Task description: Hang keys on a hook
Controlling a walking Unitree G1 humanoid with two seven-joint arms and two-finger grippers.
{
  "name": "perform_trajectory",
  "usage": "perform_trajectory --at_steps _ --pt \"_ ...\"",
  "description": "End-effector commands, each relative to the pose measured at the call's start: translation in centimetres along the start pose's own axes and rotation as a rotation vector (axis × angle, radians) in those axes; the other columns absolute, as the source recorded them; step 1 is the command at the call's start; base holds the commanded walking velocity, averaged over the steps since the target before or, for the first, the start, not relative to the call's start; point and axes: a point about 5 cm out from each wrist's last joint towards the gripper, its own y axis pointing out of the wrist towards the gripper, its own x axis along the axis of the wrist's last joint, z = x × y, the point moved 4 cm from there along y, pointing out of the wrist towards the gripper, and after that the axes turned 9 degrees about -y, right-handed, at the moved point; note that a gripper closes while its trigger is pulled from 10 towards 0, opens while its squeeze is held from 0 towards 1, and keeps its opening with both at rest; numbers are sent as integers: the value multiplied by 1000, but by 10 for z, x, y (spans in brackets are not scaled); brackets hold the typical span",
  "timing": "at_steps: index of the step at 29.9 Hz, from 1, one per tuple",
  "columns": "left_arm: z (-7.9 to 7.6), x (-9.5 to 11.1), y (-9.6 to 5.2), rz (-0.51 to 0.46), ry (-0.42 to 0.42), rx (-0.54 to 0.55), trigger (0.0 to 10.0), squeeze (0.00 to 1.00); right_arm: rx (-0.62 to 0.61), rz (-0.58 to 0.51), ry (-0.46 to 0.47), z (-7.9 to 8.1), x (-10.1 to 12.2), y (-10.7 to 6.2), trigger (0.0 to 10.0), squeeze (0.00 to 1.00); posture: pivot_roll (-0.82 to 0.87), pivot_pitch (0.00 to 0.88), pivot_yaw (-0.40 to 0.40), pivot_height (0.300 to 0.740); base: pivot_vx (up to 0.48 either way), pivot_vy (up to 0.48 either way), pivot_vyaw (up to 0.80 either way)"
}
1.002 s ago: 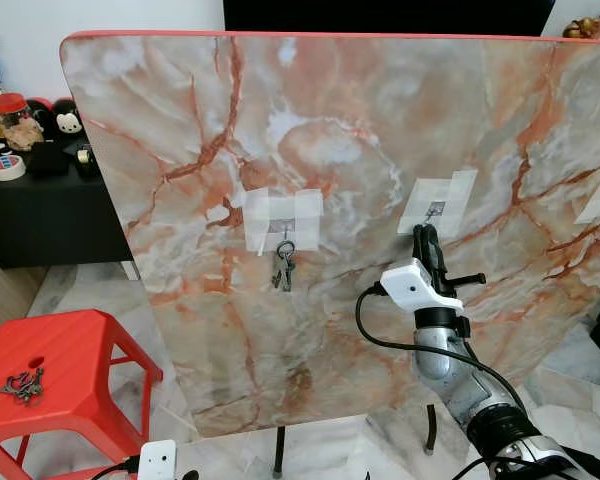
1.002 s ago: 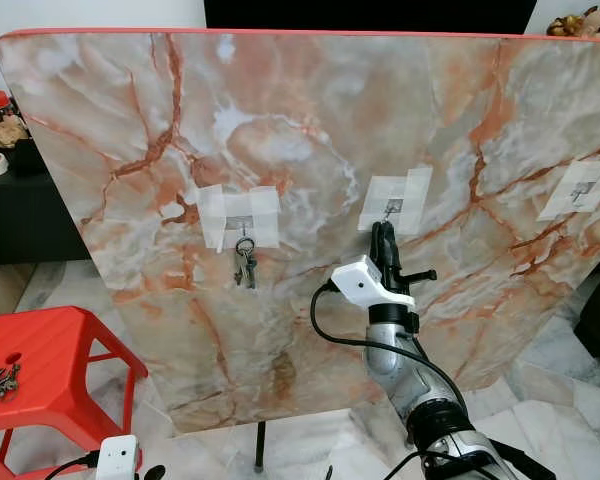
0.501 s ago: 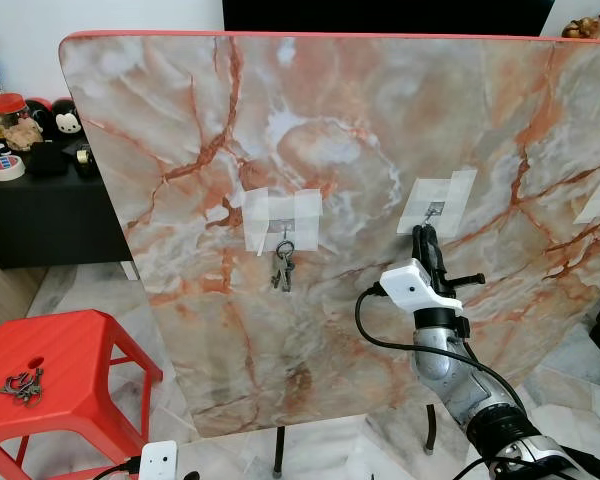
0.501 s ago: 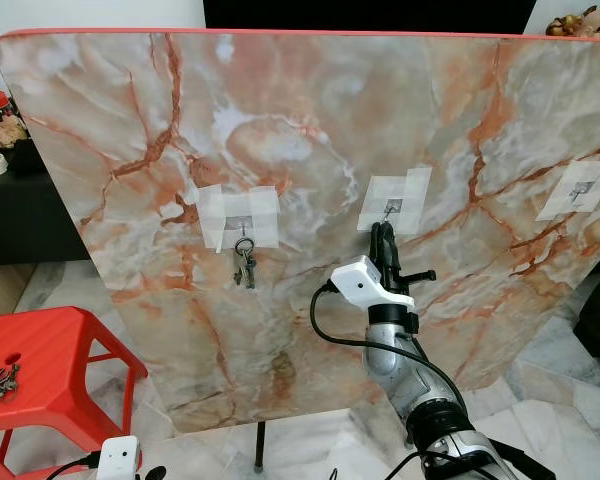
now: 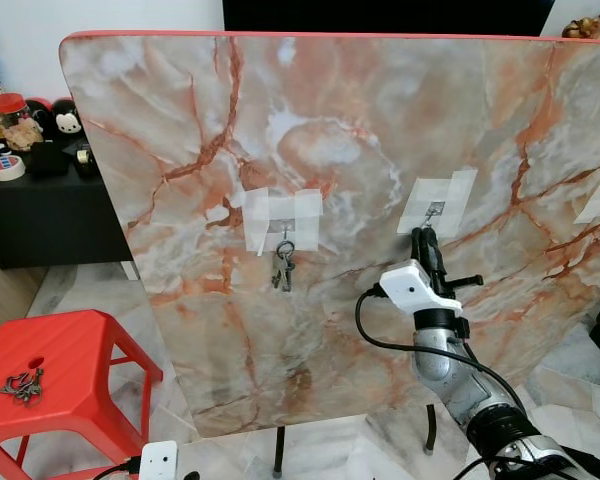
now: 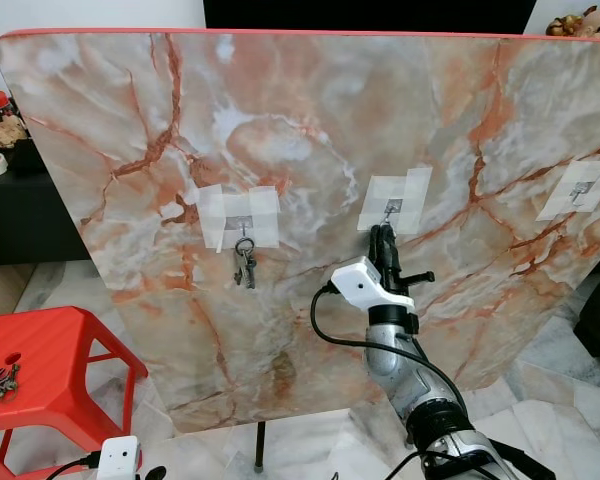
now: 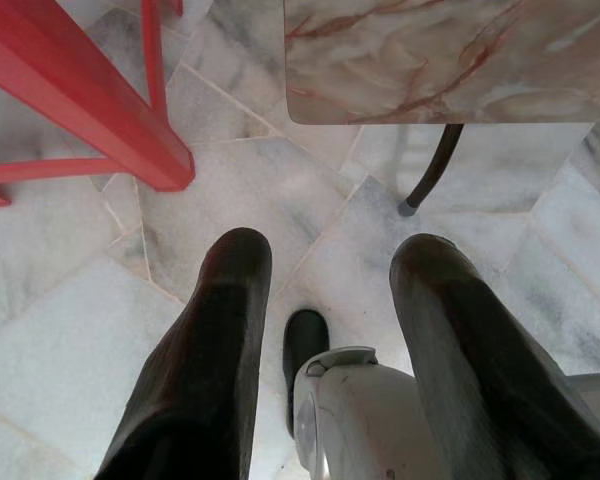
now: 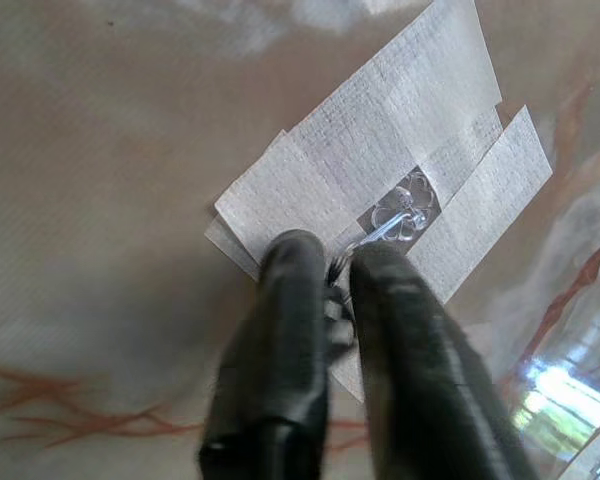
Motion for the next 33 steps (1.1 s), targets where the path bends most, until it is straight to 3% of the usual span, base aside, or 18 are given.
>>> perform_trajectory --at_steps 1,5,6,7,8,10,16,17,19,20,22,23,24,28,29,32,33 --pt "1 -7 -1 28 17 -2 10000 0 -3 -3 8 -1 1 1 10000 1000 43 0 -74 740 0 0 0" --pt "2 -3 -1 20 18 -4 10000 0 -21 -25 24 -4 4 -1 10000 1000 40 0 -73 740 0 0 0" --pt "2 -2 0 17 18 -5 10000 0 -17 -33 33 -3 5 -2 10000 898 39 0 -74 740 0 0 0" --pt "2 -2 0 15 18 -5 10000 0 -8 -37 42 -2 5 -3 10000 624 39 0 -74 740 0 0 0" --pt "2 -1 0 11 18 -6 10000 0 10 -43 58 0 6 -5 10000 0 39 0 -74 740 0 0 0" --pt "2 -1 0 10 18 -6 10000 0 14 -44 63 0 6 -6 10000 0 39 0 -74 740 0 0 0" --pt "-2 -1 0 -1 20 -6 10000 0 136 63 205 20 -13 -36 10000 0 36 0 -80 740 0 0 0" --pt "-3 -1 0 -5 20 -6 10000 0 181 136 266 30 -24 -51 10000 0 37 0 -82 740 0 0 0" --pt "-4 -1 0 -7 20 -6 10000 0 200 186 296 35 -32 -62 10000 0 37 0 -82 740 0 0 0" --pt "-4 -1 0 -8 20 -6 10000 0 214 233 321 39 -38 -69 10000 0 39 0 -83 740 0 0 0" --pt "-3 0 0 -8 22 -2 10000 0 227 479 413 51 -68 -102 10000 0 35 0 -78 740 0 0 0" --pt "-3 0 0 -8 22 -2 10000 0 227 479 413 51 -68 -102 10000 0 35 0 -78 740 0 0 0" --pt "-3 0 0 -7 25 0 10000 0 251 622 453 60 -83 -120 10000 0 30 0 -74 740 0 0 0" --pt "-2 1 0 -4 31 1 10000 0 360 941 624 87 -107 -172 10000 0 30 0 -71 740 0 0 0" --pt "-2 1 0 -4 31 1 10000 0 360 941 624 87 -107 -172 10000 0 30 0 -71 740 0 0 0" --pt "-1 2 1 -4 32 4 10000 0 433 1004 597 93 -113 -193 10000 0 42 0 -66 740 0 0 0" --pt "0 2 1 -4 34 7 10000 0 450 1064 633 98 -114 -207 10000 0 42 0 -65 740 0 0 0"
